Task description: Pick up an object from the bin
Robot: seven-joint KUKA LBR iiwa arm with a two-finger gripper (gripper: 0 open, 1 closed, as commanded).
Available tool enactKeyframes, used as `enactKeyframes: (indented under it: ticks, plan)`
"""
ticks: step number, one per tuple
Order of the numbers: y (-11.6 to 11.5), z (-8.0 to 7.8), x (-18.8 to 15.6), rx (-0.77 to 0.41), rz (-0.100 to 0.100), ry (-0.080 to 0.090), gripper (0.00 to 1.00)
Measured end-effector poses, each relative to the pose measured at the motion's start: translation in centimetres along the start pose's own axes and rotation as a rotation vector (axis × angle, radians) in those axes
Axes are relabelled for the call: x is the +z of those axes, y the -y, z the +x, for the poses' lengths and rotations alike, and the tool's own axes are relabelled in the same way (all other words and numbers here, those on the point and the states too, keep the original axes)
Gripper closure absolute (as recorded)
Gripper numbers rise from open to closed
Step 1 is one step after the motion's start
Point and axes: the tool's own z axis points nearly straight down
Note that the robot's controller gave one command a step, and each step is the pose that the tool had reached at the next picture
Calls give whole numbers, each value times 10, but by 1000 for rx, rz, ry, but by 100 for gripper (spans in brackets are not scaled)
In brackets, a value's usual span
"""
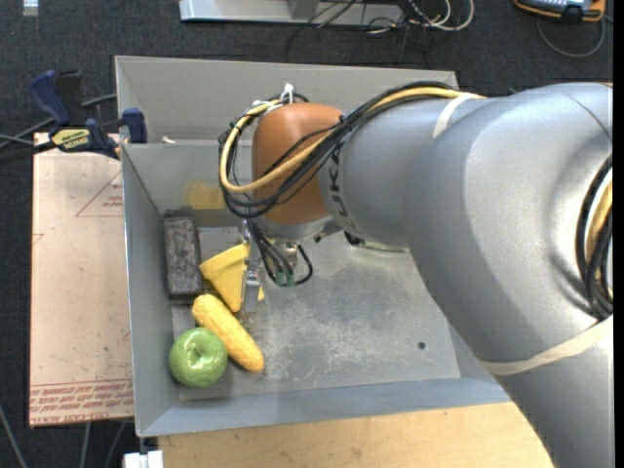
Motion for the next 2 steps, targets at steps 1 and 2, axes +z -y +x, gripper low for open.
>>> enactKeyframes:
  ticks: [1, 2]
  plan:
    - [0, 0, 0, 0, 0, 0, 100]
    - [0, 0, 0, 0, 0, 0, 100]
